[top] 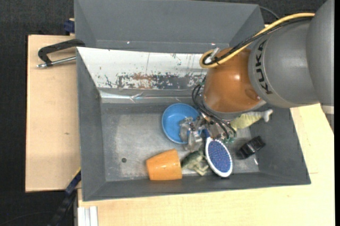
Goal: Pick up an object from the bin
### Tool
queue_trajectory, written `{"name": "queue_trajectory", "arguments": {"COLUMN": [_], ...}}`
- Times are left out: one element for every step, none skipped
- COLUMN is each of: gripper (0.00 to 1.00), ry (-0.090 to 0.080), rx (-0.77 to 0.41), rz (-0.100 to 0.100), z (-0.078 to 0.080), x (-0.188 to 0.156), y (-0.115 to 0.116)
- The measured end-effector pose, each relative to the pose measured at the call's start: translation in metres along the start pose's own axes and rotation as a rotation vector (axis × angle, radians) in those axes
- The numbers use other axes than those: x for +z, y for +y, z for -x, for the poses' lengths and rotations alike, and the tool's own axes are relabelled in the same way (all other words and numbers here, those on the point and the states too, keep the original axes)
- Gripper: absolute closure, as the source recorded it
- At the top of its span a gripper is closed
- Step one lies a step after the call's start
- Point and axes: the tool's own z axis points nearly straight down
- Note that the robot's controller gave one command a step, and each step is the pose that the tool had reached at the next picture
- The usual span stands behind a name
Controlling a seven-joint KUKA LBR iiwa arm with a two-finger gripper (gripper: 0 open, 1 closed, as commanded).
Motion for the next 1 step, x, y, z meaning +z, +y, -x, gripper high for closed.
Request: {"name": "queue_trajectory", "arguments": {"gripper": [1.0], "ry": [-0.012], "rx": [-0.017], "rz": [-0.005], "z": [0.0001], "x": [-0.1618], "y": [-0.0282]}}
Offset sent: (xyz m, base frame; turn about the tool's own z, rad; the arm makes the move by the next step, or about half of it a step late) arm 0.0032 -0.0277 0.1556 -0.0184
